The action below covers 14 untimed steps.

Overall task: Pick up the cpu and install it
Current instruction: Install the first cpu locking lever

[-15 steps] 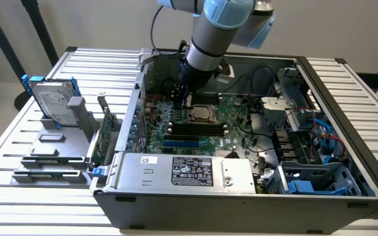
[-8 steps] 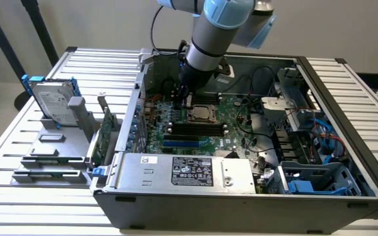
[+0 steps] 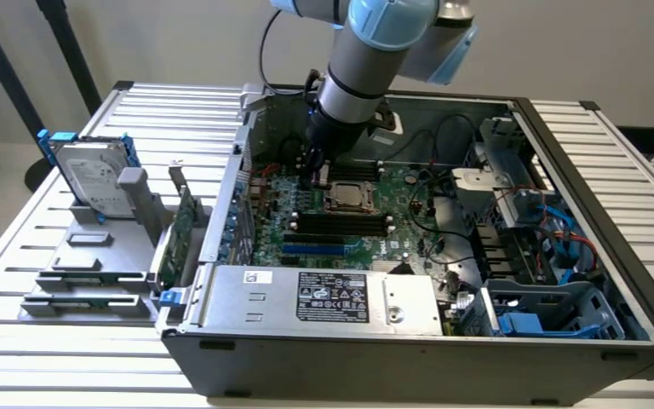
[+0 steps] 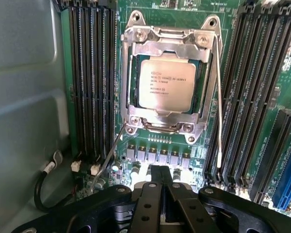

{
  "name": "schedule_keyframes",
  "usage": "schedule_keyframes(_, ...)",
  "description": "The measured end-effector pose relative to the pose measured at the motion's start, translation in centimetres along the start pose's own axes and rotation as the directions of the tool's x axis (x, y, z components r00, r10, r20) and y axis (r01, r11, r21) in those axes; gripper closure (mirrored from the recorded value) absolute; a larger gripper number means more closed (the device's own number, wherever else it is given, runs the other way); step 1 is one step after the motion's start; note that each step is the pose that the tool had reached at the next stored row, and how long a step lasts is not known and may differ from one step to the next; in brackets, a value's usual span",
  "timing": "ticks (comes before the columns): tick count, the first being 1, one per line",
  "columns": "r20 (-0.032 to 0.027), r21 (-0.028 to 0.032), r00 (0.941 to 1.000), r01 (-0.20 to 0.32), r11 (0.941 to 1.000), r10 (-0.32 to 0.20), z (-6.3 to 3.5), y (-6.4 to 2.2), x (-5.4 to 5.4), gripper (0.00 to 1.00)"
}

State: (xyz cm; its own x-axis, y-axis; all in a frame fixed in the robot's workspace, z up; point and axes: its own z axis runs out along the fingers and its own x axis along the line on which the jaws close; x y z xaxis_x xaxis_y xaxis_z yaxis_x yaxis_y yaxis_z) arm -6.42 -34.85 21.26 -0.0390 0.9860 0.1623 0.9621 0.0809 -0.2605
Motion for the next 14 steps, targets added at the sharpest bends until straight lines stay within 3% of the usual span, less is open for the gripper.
schedule_keyframes(5, -0.0090, -0.0012, 0.9999, -0.005, 1.0000, 0.005, 0.09, -0.83, -0.1, 0.89)
schedule_keyframes(7, -0.0188, -0.0019, 0.9998, -0.009, 1.0000, 0.009, 0.00, -1.01, 0.0, 0.89)
schedule_keyframes(11, -0.0448, -0.0042, 0.9987, -0.027, 0.9996, 0.026, -0.22, -1.22, 0.0, 0.89)
schedule_keyframes(14, -0.0566, -0.0082, 0.9970, -0.053, 0.9986, 0.052, -0.25, -1.27, 0.0, 0.89)
